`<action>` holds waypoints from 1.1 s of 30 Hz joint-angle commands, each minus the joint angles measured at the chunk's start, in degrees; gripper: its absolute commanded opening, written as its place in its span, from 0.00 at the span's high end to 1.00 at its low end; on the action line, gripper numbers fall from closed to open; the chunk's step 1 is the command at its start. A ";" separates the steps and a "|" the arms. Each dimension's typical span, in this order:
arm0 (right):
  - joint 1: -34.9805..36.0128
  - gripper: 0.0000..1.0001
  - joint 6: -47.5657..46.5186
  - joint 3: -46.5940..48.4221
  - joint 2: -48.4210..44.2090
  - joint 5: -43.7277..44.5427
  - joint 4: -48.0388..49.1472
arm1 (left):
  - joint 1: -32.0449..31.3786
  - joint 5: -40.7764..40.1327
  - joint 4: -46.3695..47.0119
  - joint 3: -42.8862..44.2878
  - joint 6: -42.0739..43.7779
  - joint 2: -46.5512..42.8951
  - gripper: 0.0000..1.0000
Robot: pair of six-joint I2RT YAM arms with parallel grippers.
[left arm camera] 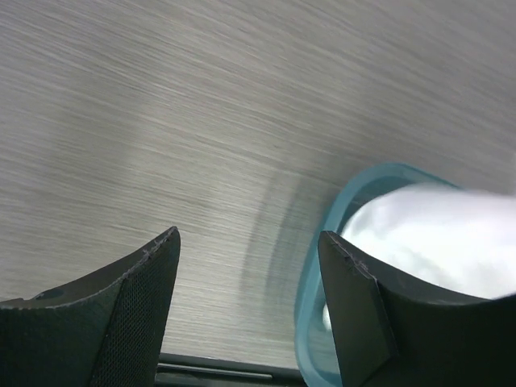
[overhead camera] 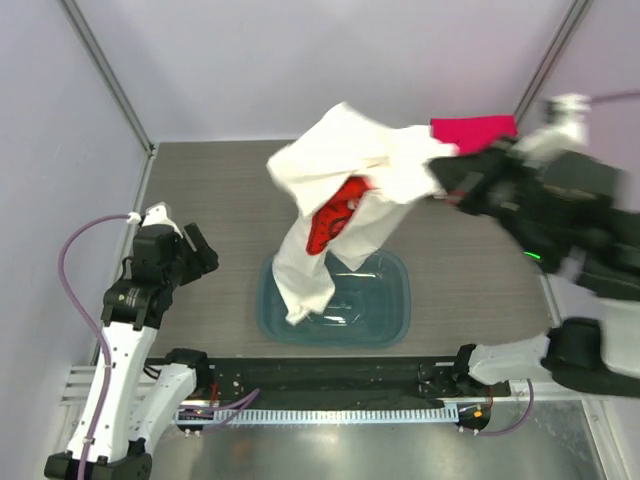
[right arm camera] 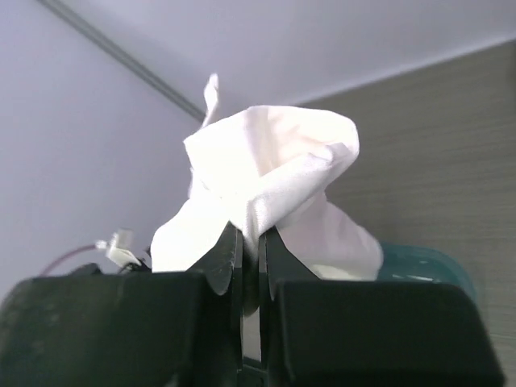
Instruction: Fold and stack the t-shirts
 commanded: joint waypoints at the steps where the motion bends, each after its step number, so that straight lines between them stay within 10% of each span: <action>1: -0.10 0.99 -1.58 -6.00 -9.60 11.05 -5.80 | 0.01 7.04 3.17 -0.35 1.32 4.60 0.30; 14: -0.10 0.99 0.79 -22.63 -20.26 7.11 -3.96 | -18.16 8.54 8.09 -4.21 -7.02 23.40 0.34; 24: -0.10 0.99 0.35 -22.63 -22.80 6.23 -2.81 | -19.32 7.75 13.27 -7.47 -11.51 31.07 0.46; 27: -0.10 0.99 0.18 -22.63 -23.51 7.02 -2.73 | -19.41 10.38 15.65 -6.24 -10.46 35.28 0.58; 30: -0.10 0.99 0.27 -22.46 -24.03 6.93 -2.72 | -19.23 9.17 15.40 -3.70 -9.49 40.03 1.00; 33: -0.10 0.99 0.18 -21.67 -24.30 6.93 -2.72 | -17.31 -0.46 8.03 1.84 -9.49 42.85 1.00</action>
